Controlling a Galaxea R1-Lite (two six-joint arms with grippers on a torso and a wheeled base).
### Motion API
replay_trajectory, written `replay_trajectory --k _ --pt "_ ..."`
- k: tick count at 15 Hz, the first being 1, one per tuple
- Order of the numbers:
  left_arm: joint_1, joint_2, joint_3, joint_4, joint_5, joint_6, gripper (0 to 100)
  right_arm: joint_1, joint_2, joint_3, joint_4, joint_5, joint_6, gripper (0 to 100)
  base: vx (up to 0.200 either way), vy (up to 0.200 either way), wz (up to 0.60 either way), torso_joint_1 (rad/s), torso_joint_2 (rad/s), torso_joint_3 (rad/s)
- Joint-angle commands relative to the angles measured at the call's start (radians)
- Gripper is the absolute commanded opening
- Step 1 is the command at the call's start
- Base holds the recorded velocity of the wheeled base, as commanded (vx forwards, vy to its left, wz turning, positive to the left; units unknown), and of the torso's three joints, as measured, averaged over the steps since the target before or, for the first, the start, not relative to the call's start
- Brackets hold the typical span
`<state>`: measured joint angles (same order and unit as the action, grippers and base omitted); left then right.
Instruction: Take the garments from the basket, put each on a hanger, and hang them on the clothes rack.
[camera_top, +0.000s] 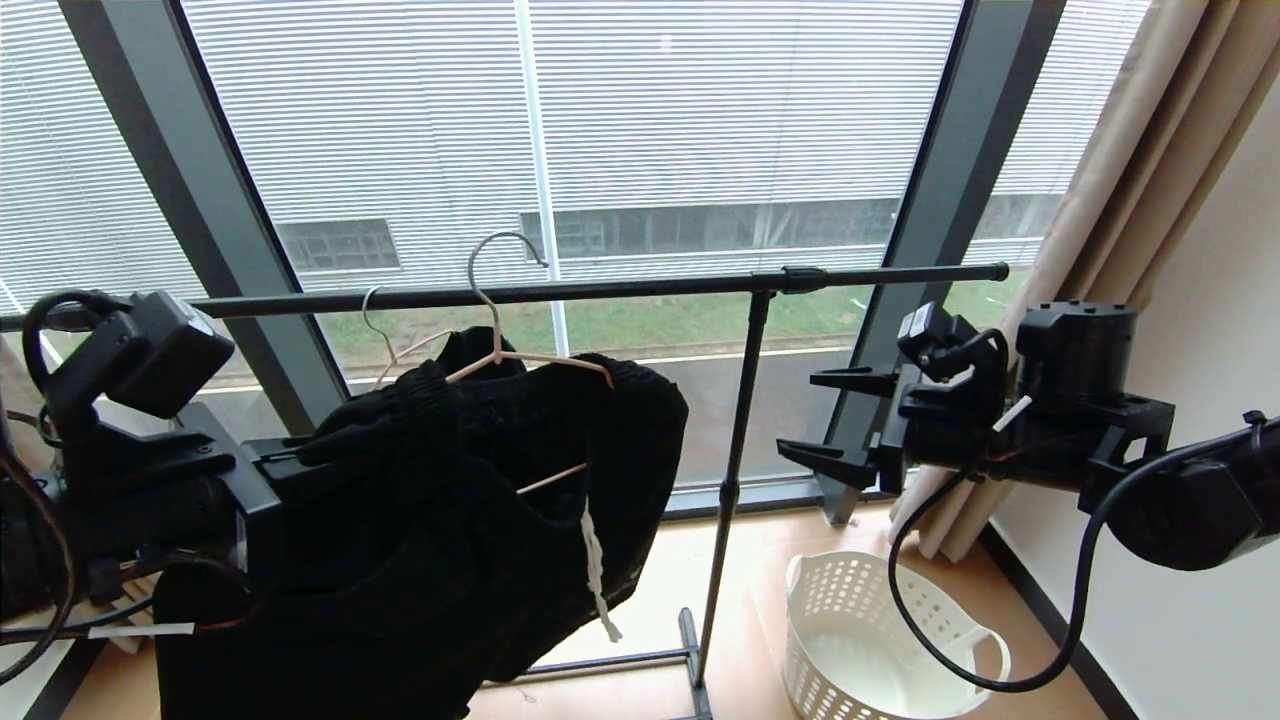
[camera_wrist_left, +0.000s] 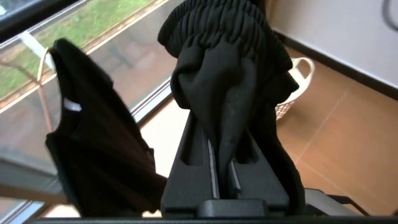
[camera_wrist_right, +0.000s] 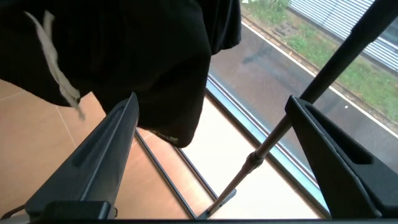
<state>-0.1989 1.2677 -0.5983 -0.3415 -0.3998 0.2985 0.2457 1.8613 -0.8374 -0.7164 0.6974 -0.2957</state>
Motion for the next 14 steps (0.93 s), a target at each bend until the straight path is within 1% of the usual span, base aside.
replay_trajectory --k 1,2,3,6,7,8,9,12,14 --pt "-0.037 0.042 0.009 -0.001 0.042 -0.002 0 0.001 -0.017 0.000 0.000 0.001 0.000 100 0.000 0.000 0.00 0.000 0.00 0.000" --pt "-0.050 0.064 0.009 -0.002 0.072 -0.004 0 0.001 -0.016 0.000 0.000 0.001 0.000 100 0.000 0.000 0.00 0.000 0.00 0.000" --pt "-0.062 0.088 0.005 -0.011 0.090 -0.025 0 0.001 -0.016 0.000 0.000 0.001 -0.002 100 0.000 0.000 0.00 0.000 0.00 0.000" --pt "-0.100 0.170 -0.003 -0.093 0.171 -0.093 0 0.001 -0.014 -0.002 -0.002 -0.001 0.000 100 0.000 0.000 0.00 0.000 0.00 0.000" --pt "-0.114 0.228 -0.008 -0.154 0.214 -0.124 0 0.001 -0.013 -0.002 -0.002 -0.001 -0.002 100 0.000 0.000 0.00 0.000 0.00 0.000" --pt "-0.116 0.242 -0.009 -0.169 0.222 -0.133 0 0.001 -0.013 -0.002 -0.002 -0.001 -0.002 100 0.000 0.000 0.00 0.000 0.00 0.000" --pt "-0.120 0.292 -0.024 -0.226 0.236 -0.167 0 0.001 -0.011 -0.002 0.000 -0.003 -0.002 100 0.000 0.000 0.00 0.000 0.00 0.000" --pt "-0.134 0.340 -0.075 -0.234 0.297 -0.219 0 0.001 -0.008 -0.002 0.000 -0.003 -0.002 100 0.000 0.000 0.00 0.000 0.00 0.000" --pt "-0.135 0.364 -0.097 -0.234 0.302 -0.226 0 0.001 -0.008 0.000 0.000 -0.003 -0.002 100 0.000 0.000 0.00 0.000 0.00 0.000"
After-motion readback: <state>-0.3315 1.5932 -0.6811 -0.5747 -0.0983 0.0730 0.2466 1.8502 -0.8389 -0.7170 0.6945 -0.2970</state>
